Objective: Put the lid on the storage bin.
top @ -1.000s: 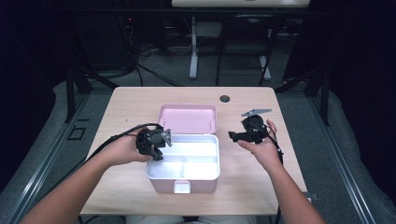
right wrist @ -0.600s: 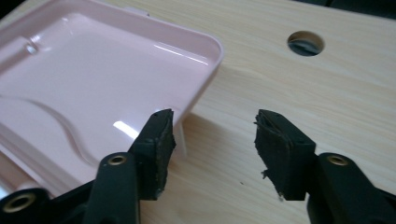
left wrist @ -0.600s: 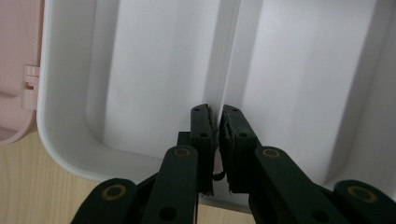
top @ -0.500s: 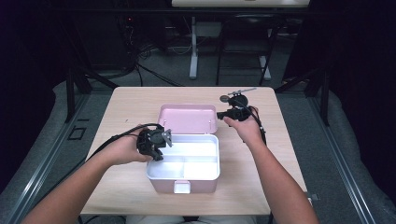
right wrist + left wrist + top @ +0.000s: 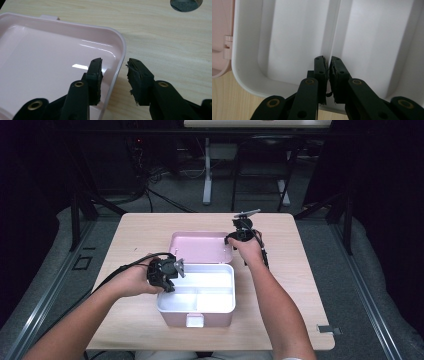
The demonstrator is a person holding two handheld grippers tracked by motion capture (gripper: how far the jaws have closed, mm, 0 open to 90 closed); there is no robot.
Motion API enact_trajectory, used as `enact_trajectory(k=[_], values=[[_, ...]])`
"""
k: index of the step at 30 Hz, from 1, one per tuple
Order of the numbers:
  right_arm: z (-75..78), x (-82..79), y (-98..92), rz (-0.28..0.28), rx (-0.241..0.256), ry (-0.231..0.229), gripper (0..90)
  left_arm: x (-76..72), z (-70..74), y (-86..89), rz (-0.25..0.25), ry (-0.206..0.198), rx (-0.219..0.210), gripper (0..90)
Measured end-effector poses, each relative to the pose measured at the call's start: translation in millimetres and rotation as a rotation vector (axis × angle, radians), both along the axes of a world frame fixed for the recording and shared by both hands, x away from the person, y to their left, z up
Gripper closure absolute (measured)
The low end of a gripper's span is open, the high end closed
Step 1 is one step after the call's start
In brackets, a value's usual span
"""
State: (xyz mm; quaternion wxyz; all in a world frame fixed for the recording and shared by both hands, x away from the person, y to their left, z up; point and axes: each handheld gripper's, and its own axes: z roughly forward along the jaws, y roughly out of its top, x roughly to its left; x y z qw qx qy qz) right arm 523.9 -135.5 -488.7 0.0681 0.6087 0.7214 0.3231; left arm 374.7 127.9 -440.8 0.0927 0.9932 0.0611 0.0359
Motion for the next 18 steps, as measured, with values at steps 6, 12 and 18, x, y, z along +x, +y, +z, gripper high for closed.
enact_trajectory(k=[6,12,18], values=[[0.1,2.1,-1.6,-0.044,0.047,0.046,75.9,0.0,0.2,-0.3,0.003,0.000,0.004,84.1],[10.4,-0.1,3.9,-0.049,-0.010,0.035,79.4,0.9,0.5,-0.4,0.012,0.009,0.005,84.0],[27.0,-5.6,6.5,-0.050,-0.037,-0.014,82.8,0.7,0.5,-0.4,0.014,0.009,0.005,84.0]])
